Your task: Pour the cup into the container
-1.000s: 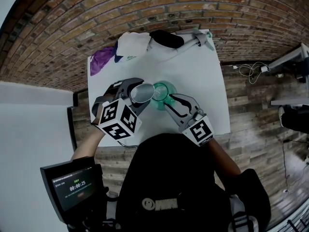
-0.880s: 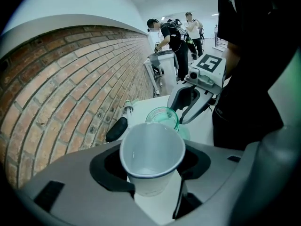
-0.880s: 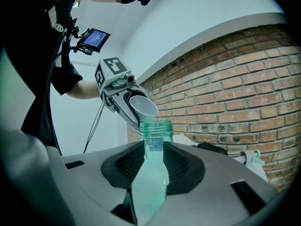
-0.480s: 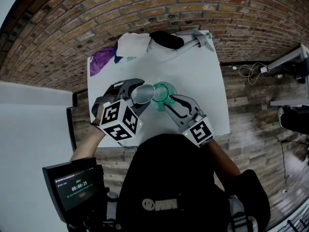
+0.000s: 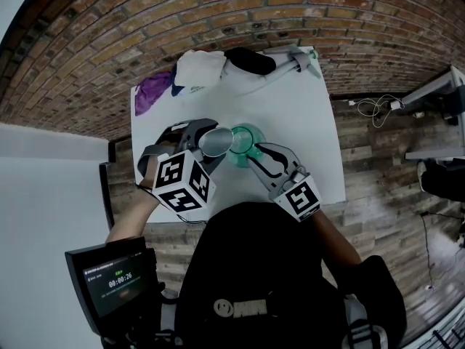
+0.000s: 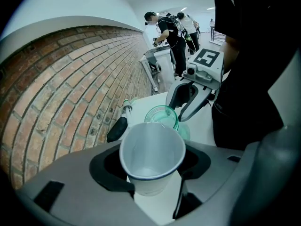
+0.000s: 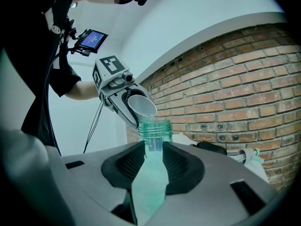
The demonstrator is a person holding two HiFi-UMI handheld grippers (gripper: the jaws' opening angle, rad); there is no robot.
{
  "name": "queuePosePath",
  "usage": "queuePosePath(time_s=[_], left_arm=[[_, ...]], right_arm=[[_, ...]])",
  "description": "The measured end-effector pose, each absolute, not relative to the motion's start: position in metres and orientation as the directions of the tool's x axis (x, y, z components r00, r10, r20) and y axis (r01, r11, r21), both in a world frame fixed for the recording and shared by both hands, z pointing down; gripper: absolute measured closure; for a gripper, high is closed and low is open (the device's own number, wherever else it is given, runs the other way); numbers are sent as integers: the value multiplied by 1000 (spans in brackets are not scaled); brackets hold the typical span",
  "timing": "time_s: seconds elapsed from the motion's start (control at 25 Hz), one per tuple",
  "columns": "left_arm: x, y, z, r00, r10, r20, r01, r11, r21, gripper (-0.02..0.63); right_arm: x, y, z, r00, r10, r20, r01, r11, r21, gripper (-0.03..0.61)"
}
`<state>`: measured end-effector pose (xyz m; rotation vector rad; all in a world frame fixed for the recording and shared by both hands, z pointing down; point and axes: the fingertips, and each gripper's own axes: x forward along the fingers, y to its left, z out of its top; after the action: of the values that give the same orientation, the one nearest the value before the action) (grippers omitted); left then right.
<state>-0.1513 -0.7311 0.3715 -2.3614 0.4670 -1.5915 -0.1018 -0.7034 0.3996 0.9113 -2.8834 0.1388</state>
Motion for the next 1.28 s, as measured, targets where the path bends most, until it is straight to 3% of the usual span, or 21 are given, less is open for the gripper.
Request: queuePosePath(time_s=[1.28], left_arm=[[-151, -731, 376, 297, -401, 867, -82, -915, -395, 347]], right_arm=[[-100, -704, 401, -798, -585, 144, -598, 799, -66, 472]])
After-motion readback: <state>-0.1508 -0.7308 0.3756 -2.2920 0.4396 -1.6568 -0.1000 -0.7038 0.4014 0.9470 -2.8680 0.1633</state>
